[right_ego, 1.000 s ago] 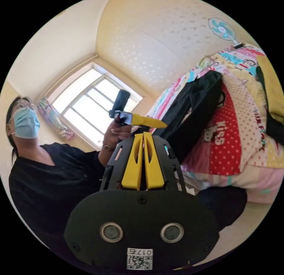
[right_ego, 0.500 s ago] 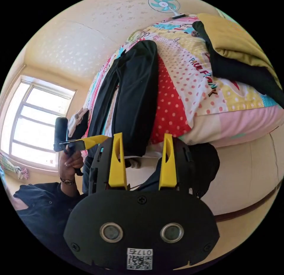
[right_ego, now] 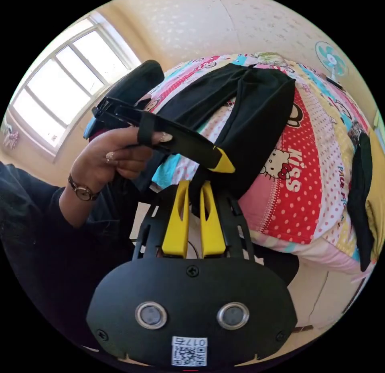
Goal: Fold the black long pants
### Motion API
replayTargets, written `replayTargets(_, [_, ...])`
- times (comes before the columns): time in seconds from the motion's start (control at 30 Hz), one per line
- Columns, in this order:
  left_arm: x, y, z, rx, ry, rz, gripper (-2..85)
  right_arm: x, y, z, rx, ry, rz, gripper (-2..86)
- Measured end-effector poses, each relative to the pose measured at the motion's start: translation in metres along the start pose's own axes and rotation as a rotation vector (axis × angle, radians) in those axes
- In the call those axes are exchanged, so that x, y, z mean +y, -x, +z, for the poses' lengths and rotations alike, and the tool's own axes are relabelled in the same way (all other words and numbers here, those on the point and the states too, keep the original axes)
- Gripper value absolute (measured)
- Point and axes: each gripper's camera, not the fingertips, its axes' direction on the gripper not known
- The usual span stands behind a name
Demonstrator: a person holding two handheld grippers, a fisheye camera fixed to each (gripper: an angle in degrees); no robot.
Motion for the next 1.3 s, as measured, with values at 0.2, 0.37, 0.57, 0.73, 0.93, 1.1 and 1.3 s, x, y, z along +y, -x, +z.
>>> replayTargets(0.2, [0.034,0.028,-0.047,0.068,-0.162,0.022,1.7,-0.061,-0.064,-0.010,-0.249,0.081,-0.247,4.9])
replayTargets(0.37, [0.046,0.043,-0.079,0.139,-0.236,0.002,1.8,-0.238,-0.186,0.005,0.065,0.041,0.082,12.1])
replayTargets(0.57, [0.059,0.045,-0.098,0.174,-0.327,-0.028,1.8,-0.404,-0.299,0.088,0.176,-0.086,0.472,14.4])
replayTargets(0.73, [0.089,0.075,-0.134,0.345,-0.402,-0.107,2.0,-0.441,-0.292,0.147,0.356,-0.138,0.569,3.6])
replayTargets(0.93, [0.152,0.118,-0.200,0.523,-0.578,-0.181,1.6,-0.482,-0.155,0.147,0.286,-0.536,0.253,2.3])
replayTargets(1.1, [0.213,0.130,-0.231,0.437,-0.708,-0.326,2.4,-0.544,-0.094,0.244,-0.163,-0.364,0.172,2.8])
replayTargets(1.3, [0.261,0.156,-0.233,0.341,-0.716,-0.571,5.8,-0.505,-0.067,0.281,-0.277,-0.195,0.050,6.0])
